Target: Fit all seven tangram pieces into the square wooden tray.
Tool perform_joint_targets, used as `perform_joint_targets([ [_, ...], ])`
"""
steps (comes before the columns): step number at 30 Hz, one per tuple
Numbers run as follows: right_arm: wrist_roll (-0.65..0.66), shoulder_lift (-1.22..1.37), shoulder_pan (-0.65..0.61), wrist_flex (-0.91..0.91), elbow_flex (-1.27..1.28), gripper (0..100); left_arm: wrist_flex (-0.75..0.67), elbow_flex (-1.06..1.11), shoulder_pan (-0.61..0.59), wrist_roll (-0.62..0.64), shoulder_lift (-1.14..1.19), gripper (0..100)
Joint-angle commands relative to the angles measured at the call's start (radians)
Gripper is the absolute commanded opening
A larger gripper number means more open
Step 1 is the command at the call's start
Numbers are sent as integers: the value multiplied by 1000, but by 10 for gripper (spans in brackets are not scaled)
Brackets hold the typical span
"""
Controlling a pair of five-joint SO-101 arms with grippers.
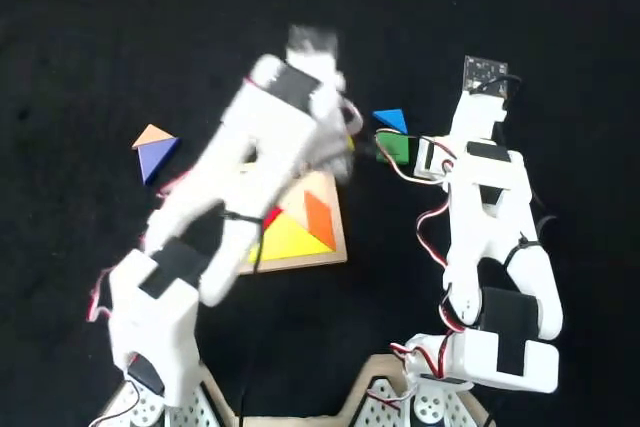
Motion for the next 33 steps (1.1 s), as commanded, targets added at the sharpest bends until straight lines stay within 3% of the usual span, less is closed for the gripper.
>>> perform_joint_targets([
  [1,2,-16,-11,-9,-19,11,57,-303,-168,-173,-20,235],
  [6,-5,-16,-11,-14,-19,11,57,-397,-305,-404,-114,234],
  [11,-5,-18,-11,-14,-21,11,57,-346,-430,-436,-419,234],
  [19,-5,-18,-11,-17,-22,11,28,232,-584,-439,-885,234],
  [26,-5,-16,-17,-17,-21,11,-364,855,-808,-382,-1126,234],
  [29,-5,-16,-18,-17,-21,11,-428,1017,-865,-367,-1274,234],
  [33,-5,-15,-20,-17,-21,11,-462,1078,-877,-480,-1381,234],
])
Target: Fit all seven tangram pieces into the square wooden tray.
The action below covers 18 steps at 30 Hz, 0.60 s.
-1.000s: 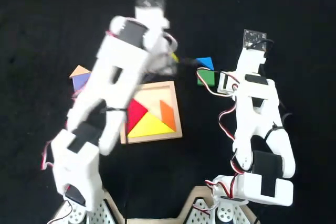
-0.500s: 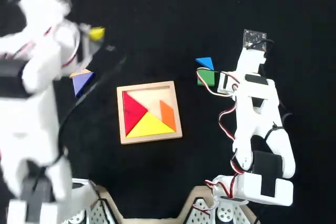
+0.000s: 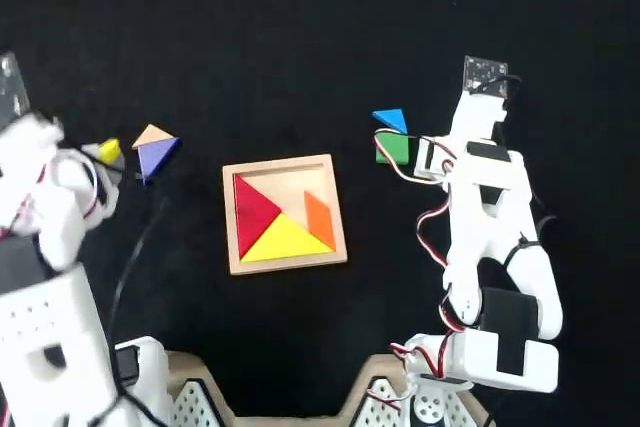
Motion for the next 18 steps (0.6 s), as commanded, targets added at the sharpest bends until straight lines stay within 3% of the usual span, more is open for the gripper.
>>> perform_joint_targets([
  [1,-5,-8,-20,-17,-21,11,-58,41,-18,-81,-86,234],
  [10,0,39,-20,-15,-48,11,-61,-101,-7,-89,388,234],
  [13,2,39,-32,-15,-48,11,-176,-124,22,-104,489,234],
  [18,3,39,-54,-15,-45,11,-400,-148,96,-285,690,234],
])
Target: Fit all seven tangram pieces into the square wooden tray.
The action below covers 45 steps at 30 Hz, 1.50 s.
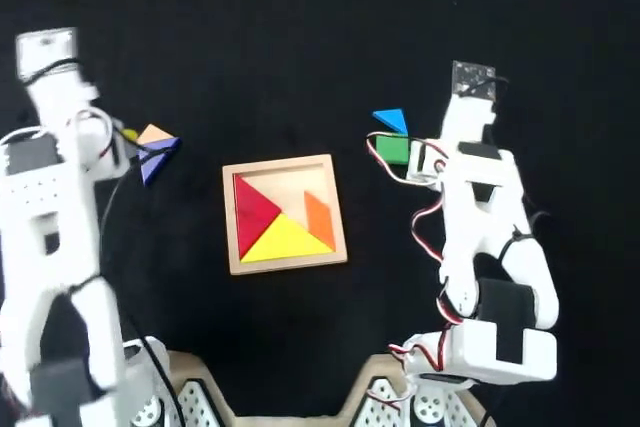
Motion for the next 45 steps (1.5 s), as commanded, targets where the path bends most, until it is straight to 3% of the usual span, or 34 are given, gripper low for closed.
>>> perform_joint_targets([
  [1,3,-5,-21,-15,-45,11,-218,-90,61,-127,186,234],
  [5,3,-5,-21,-15,-45,11,-354,-186,22,-127,388,234],
  [16,3,-5,-21,-15,-45,11,-359,-390,-61,-135,744,234],
  [27,3,-4,-23,-15,-45,11,-354,-248,5,-238,744,234],
  [40,3,-4,-23,-14,-45,11,-144,-185,12,-233,453,234],
  [45,3,-4,-23,-9,-44,11,-229,-104,10,-233,419,234],
])
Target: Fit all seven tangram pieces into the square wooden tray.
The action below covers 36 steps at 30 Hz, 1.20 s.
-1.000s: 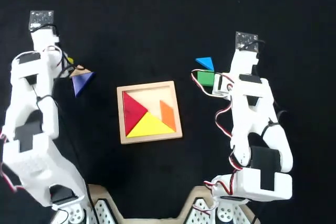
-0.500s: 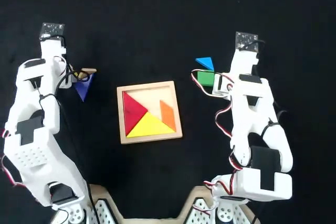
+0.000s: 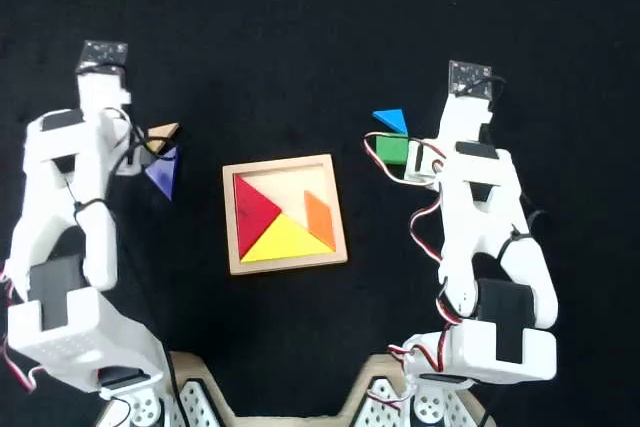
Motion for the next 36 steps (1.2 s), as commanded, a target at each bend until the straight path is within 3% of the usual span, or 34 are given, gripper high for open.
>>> perform_joint_targets([
  [1,3,-4,-17,-9,-44,11,-91,36,-7,-5,-69,234],
  [9,3,-4,-17,-9,-44,11,-152,38,71,118,-61,234],
  [19,3,-4,-17,-9,-44,11,-256,25,79,100,3,234],
  [36,3,-4,-17,-9,-44,11,-262,-51,70,15,115,234],
])
